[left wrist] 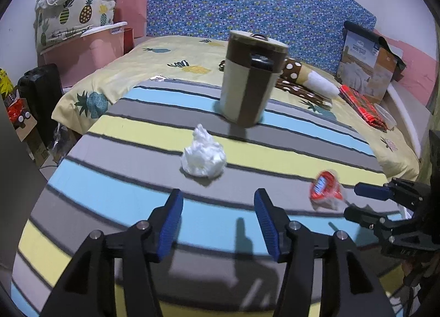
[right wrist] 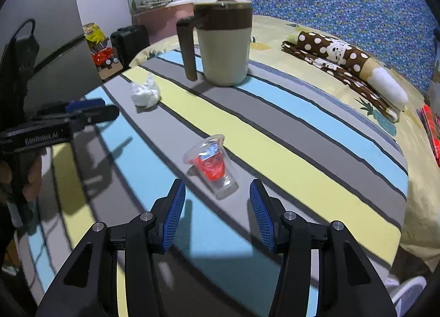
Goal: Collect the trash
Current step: 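Move both tools back over the bed toward the tissue and red cup, then grasp the white tissue with the left tool while the right tool grasps the red plastic cup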
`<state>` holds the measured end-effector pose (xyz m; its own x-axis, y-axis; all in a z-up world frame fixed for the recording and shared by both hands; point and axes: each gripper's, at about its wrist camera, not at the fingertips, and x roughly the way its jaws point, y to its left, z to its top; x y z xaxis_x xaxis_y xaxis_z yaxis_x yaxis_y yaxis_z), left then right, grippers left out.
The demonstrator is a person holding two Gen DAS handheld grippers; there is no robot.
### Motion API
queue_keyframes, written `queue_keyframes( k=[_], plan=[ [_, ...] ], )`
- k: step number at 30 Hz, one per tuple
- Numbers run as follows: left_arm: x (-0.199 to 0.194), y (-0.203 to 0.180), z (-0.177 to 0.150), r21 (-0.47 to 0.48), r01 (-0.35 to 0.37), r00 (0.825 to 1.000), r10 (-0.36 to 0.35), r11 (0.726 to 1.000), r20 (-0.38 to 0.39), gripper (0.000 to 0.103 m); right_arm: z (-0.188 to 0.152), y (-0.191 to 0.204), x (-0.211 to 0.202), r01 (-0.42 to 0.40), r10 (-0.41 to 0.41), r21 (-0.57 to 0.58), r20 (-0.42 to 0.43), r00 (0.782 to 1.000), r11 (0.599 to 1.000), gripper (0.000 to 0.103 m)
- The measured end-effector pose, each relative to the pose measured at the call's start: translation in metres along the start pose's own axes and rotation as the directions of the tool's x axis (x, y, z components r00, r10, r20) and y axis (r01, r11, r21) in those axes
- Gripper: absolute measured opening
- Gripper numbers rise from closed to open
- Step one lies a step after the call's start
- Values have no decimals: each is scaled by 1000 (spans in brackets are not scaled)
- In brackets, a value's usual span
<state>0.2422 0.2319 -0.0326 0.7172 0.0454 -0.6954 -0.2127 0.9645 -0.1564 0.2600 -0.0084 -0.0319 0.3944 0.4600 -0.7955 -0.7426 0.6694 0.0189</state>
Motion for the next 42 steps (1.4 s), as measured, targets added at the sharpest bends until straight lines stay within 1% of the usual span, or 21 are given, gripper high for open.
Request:
queue_keyframes(
  k=[4,11,13,14,15,16,17,18,19,21,25,32,36,42],
  plan=[
    [19,3,10,17,-30,999,30,999,-10,60,5,-2,13,11,-12,-16,-18,1000,1000,51],
    [45,12,23,7,-43,998,44,999,-34,60,11,0,24,-17,16,-36,-22,1000,999,51],
    [47,12,25,6,-31,999,31,999,-32,60,12,0,25,-33,32,-31,-19,999,999,51],
    [49,11,25,10,-29,999,30,1000,-32,60,12,0,26,-38,37,-30,-16,999,999,49],
    [50,10,25,13,-31,999,31,999,-34,57,12,1,25,-41,41,-30,-12,999,999,38],
    [52,9,25,18,-28,999,29,999,-39,48,12,2,25,-41,41,-31,-11,999,999,31],
    [54,8,25,22,-24,998,26,999,-51,43,12,3,24,-36,35,-31,-11,999,999,31],
    [55,7,24,27,-27,998,29,999,-58,41,11,3,24,-33,33,-28,-10,999,999,31],
    [54,6,23,31,-33,998,34,999,-53,37,11,2,23,-35,35,-21,-10,999,999,31],
    [49,4,23,36,-36,998,37,999,-45,32,10,2,20,-36,36,-9,-9,999,999,31],
    [38,-1,16,31,-18,999,20,999,-51,29,7,2,6,-33,33,19,5,999,999,31],
    [5,-33,-4,50,39,999,-37,998,-33,28,-9,3,-26,-31,27,67,47,999,997,31],
    [-18,-58,-13,70,70,997,-68,995,-21,28,-22,4,-46,-11,5,74,77,997,997,31],
    [-49,-87,-25,77,126,992,-127,989,6,28,-43,-1,-72,6,-19,123,106,994,992,31]
  ],
)
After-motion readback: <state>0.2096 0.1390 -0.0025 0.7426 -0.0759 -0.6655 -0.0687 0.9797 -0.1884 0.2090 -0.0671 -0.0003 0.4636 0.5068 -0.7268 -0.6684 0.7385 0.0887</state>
